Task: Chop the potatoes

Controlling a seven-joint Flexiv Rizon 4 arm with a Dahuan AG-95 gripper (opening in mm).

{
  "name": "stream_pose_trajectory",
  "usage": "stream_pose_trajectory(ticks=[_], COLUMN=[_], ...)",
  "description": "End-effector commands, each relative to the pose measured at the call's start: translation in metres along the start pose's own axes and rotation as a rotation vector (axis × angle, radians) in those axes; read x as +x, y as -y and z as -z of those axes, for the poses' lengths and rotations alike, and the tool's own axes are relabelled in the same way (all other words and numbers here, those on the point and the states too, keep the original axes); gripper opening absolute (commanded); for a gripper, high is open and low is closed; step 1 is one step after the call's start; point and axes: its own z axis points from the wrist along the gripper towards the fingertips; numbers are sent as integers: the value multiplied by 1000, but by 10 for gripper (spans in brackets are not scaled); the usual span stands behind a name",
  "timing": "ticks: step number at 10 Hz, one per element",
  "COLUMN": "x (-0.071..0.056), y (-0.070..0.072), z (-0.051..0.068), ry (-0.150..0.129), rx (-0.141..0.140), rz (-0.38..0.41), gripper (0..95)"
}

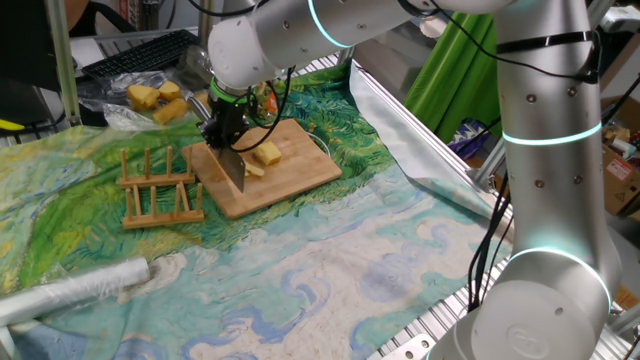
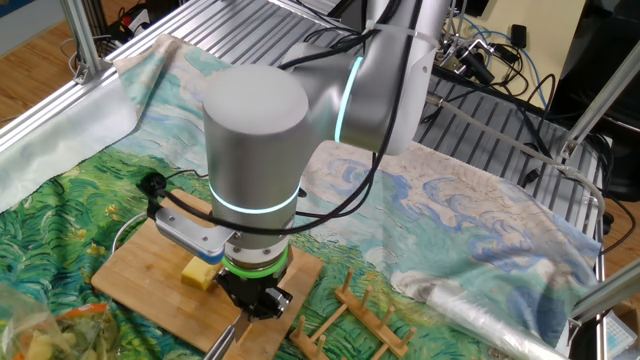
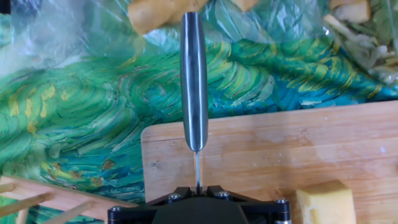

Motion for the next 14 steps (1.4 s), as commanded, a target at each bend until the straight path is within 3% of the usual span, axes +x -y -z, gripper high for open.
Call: stream_pose_trajectory(ticks=[1,9,10,14], x=[0,0,0,0], y=[0,0,0,0], z=[-2,-3,-3,-2], ry=[1,-2,-3,-4], rx=[3,6,7,8], rz=[-3,-1,-1,-1], gripper=[0,0,190,190])
